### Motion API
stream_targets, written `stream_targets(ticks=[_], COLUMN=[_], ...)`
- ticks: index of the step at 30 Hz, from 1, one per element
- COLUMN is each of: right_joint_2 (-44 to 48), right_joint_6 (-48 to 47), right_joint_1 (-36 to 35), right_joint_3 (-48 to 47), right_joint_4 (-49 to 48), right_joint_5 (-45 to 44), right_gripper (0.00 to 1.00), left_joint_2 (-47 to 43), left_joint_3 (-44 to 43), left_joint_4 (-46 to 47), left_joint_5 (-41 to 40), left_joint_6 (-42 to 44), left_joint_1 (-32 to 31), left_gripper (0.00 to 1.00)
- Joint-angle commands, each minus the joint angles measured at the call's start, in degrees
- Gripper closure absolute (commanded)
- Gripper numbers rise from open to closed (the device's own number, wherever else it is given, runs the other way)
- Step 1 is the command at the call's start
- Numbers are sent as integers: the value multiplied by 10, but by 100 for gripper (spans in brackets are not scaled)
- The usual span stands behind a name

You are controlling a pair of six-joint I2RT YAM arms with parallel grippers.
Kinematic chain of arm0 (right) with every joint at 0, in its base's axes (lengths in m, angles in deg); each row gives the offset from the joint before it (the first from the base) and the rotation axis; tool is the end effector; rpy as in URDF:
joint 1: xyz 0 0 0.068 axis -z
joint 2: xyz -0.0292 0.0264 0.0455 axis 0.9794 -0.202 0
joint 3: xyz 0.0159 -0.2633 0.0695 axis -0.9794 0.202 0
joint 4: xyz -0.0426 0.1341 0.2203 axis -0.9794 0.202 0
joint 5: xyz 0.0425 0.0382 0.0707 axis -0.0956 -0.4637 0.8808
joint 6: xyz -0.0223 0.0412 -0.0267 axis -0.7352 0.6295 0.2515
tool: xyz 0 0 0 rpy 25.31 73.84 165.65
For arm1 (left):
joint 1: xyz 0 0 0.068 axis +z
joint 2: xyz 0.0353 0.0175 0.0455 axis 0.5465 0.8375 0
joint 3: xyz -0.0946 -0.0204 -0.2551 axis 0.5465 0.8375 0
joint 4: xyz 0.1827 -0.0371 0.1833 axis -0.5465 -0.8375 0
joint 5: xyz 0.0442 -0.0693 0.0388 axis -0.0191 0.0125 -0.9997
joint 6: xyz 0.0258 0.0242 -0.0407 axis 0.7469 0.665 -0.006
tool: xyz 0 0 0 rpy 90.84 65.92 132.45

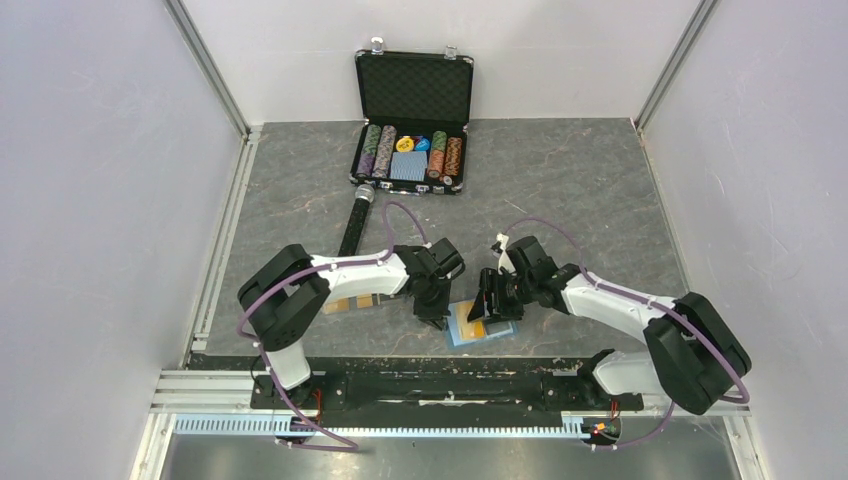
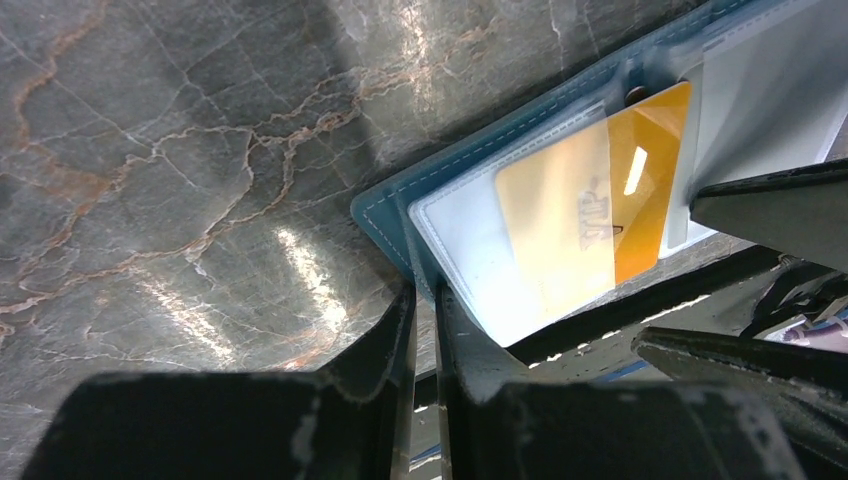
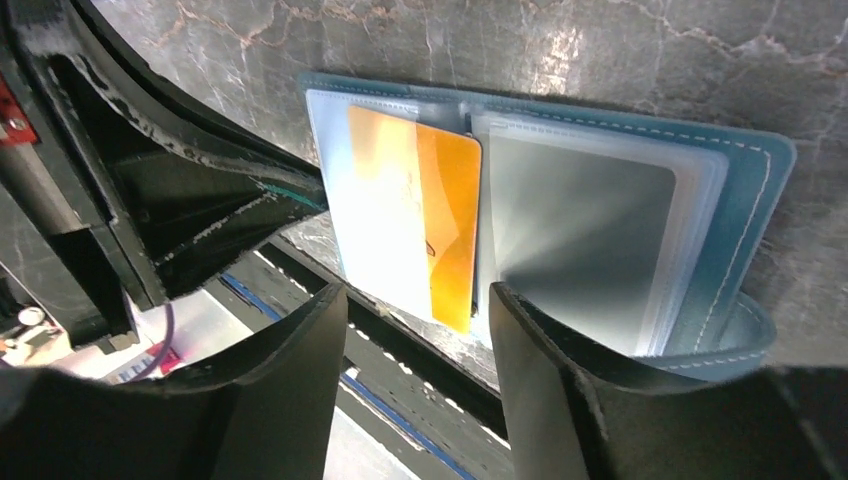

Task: Put the credit cards into the card holder
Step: Insert the credit card into the card holder.

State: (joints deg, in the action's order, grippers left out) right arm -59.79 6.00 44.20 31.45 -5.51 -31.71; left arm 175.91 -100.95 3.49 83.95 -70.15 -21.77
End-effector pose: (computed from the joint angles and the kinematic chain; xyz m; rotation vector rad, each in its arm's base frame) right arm 0.1786 0.1402 0.1518 -0.1059 2.7784 0.9973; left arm 0.1818 -0.2683 0.1488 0.2368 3.0252 -0.5099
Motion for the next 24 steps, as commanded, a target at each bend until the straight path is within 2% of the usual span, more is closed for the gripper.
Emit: stream_targets(ticks=[1, 4, 7, 11, 15, 17, 20, 22, 24], right_joint_2=[19, 23, 21, 4, -13, -18, -19, -17, -12], right_joint_6=[-35, -40, -38, -25, -8, 1, 24, 38, 46], right_joint_1=[-8, -10, -10, -10, -12, -16, -19, -19, -20], right_joint_3=[-25, -17, 4, 27, 32, 29, 29, 28, 27], right_joint_4=[55, 35, -20, -94, -129, -155, -180, -188, -187], right_joint_5=[-32, -29, -6, 24, 55, 64, 77, 84, 79], right_gripper=[40, 36, 35, 39, 45, 50, 62, 76, 79], left_joint_2=[27, 34, 41, 49, 52, 57, 66, 70, 70], left_joint_3=[-15, -24, -33, -40, -46, -56, -75, -85, -96], left_joint_4=[-5, -5, -5, -5, -6, -12, -21, -28, -42], left_joint_5=[-17, -15, -11, -9, -9, -11, -12, -15, -22], left_joint_6=[-6, -3, 1, 3, 5, 8, 15, 19, 26], left_joint_1=[-7, -6, -7, -7, -6, -6, -5, -5, -3], left_gripper=[83, 83, 83, 83, 83, 83, 83, 83, 82])
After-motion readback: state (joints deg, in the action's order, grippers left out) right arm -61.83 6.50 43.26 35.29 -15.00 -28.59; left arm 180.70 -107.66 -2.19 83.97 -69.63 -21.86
